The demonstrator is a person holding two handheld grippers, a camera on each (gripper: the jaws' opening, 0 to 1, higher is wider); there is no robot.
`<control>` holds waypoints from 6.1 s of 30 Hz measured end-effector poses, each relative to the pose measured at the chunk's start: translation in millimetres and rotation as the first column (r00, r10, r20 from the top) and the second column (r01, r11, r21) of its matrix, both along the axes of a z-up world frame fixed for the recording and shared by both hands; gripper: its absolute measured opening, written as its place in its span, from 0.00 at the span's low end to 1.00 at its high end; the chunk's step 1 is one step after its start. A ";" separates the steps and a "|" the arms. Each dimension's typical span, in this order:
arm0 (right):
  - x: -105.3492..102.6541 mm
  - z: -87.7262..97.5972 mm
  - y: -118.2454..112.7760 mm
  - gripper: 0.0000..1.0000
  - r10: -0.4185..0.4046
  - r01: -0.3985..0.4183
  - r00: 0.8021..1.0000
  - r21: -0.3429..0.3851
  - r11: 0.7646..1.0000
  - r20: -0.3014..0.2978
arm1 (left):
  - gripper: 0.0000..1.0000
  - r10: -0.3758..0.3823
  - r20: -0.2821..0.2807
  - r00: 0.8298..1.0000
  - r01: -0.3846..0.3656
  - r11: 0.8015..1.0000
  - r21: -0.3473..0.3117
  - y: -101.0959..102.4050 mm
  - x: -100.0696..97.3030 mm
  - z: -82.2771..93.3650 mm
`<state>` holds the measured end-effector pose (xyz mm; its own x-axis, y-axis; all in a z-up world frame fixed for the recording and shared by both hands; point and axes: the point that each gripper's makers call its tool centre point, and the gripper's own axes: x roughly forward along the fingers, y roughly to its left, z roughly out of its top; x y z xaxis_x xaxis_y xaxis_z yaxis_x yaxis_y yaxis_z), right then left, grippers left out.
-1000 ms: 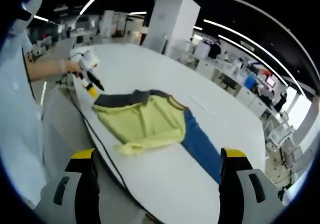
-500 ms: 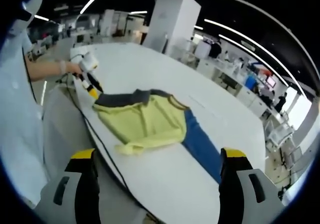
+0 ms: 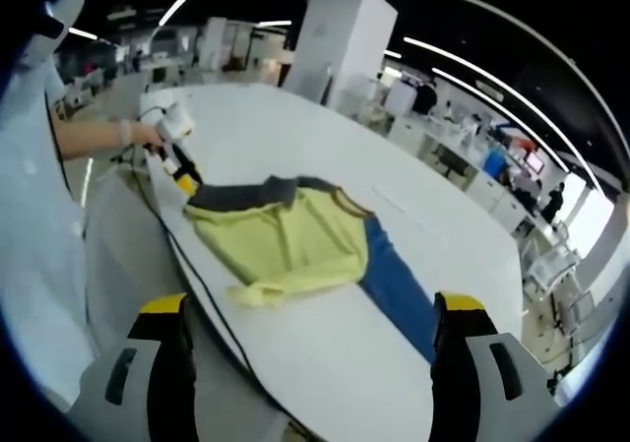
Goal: Fold the garment on the visible template until the final outline fits inside the template.
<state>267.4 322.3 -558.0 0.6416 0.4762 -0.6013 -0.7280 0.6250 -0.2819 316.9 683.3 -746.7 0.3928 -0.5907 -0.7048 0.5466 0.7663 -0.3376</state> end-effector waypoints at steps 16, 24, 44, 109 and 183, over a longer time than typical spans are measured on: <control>-2.4 -2.8 -0.6 1.00 -0.002 0.002 1.000 -0.011 1.000 -0.007 | 0.26 -0.012 -0.006 1.000 0.011 1.000 -0.008 0.1 -0.7 2.0; -3.6 -4.6 -0.7 1.00 -0.008 0.008 1.000 -0.006 1.000 -0.010 | 0.15 -0.027 0.008 1.000 0.027 1.000 0.008 1.7 0.8 9.7; -5.0 -3.7 -2.3 1.00 -0.015 0.015 1.000 0.004 1.000 0.000 | 0.00 -0.040 0.027 0.999 0.039 0.999 0.029 4.8 11.0 25.4; -4.4 -9.6 -5.2 1.00 -0.040 0.040 0.999 0.014 0.999 -0.010 | 0.00 0.172 0.039 0.984 -0.175 0.940 0.292 122.9 42.4 48.5; -9.8 -3.6 1.0 1.00 -0.217 0.216 0.976 -0.020 0.976 -0.016 | 0.00 0.163 -0.039 0.986 -0.122 0.859 0.498 215.3 123.4 17.4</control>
<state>257.6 323.3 -561.6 0.7174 0.3161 -0.6209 -0.5810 0.7632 -0.2827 440.3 898.6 -729.3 0.3785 -0.1005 -0.9201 0.4064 0.9112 0.0676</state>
